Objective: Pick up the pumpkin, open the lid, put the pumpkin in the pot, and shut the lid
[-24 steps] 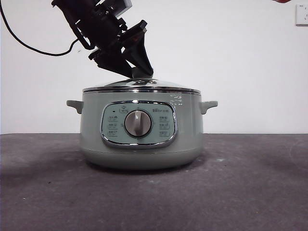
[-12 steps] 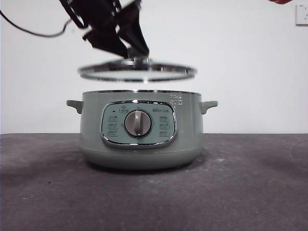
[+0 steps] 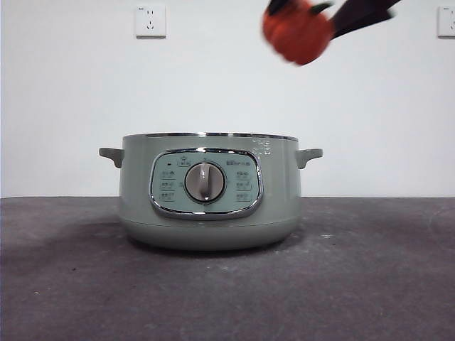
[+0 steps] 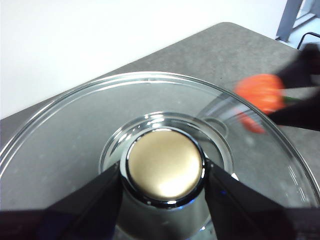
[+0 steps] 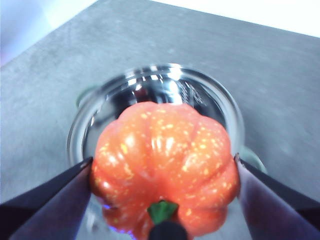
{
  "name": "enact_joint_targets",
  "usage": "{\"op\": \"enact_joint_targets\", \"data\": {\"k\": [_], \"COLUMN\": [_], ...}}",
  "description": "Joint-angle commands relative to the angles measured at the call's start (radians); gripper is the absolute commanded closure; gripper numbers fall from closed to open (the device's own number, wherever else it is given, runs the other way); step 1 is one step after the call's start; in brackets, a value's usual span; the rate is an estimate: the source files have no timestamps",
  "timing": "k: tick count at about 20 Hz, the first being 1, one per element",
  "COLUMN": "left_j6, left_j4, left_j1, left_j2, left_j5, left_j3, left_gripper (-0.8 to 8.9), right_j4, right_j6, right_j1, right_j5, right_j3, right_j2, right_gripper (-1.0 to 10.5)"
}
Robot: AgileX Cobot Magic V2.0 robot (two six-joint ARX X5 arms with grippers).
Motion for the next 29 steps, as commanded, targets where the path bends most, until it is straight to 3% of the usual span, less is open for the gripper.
{"op": "enact_joint_targets", "data": {"k": [1, 8, 11, 15, 19, 20, 21, 23, 25, 27, 29], "left_j6": [-0.006, -0.05, -0.05, -0.05, -0.05, -0.05, -0.05, -0.05, -0.05, -0.05, -0.05], "left_j4": [-0.015, -0.103, -0.127, -0.129, -0.132, -0.132, -0.132, -0.132, -0.132, -0.132, -0.132], "left_j1": [0.002, 0.002, 0.002, 0.001, 0.002, 0.001, 0.001, 0.001, 0.001, 0.001, 0.001], "left_j2": [-0.086, -0.22, -0.225, -0.225, -0.225, -0.225, -0.225, -0.225, -0.225, -0.225, -0.217], "left_j5": [-0.009, -0.009, -0.009, -0.007, -0.006, 0.0, 0.0, 0.0, 0.0, 0.0, 0.0], "left_j3": [0.007, 0.007, 0.007, 0.007, 0.007, 0.007, 0.007, 0.007, 0.007, 0.007, 0.007], "left_gripper": [8.22, 8.22, 8.22, 8.22, 8.22, 8.22, 8.22, 8.22, 8.22, 8.22, 8.22], "right_j4": [0.01, -0.006, -0.005, -0.02, -0.035, -0.053, -0.074, -0.087, -0.083, -0.08, -0.076], "right_j6": [0.002, -0.047, -0.093, -0.157, -0.159, -0.158, -0.158, -0.156, -0.151, -0.148, -0.142], "right_j1": [0.011, 0.066, 0.09, 0.117, 0.123, 0.126, 0.126, 0.127, 0.129, 0.129, 0.129], "right_j5": [-0.021, -0.016, -0.009, 0.068, 0.088, 0.088, 0.088, 0.09, 0.092, 0.093, 0.094], "right_j3": [0.096, 0.349, 0.358, 0.358, 0.358, 0.358, 0.358, 0.358, 0.359, 0.375, 0.395], "right_j2": [0.143, 0.505, 0.584, 0.651, 0.685, 0.69, 0.695, 0.697, 0.697, 0.695, 0.661], "right_gripper": [9.6, 9.6, 9.6, 9.6, 9.6, 9.3, 8.2, 5.1, 4.6, 3.4, 3.4]}}
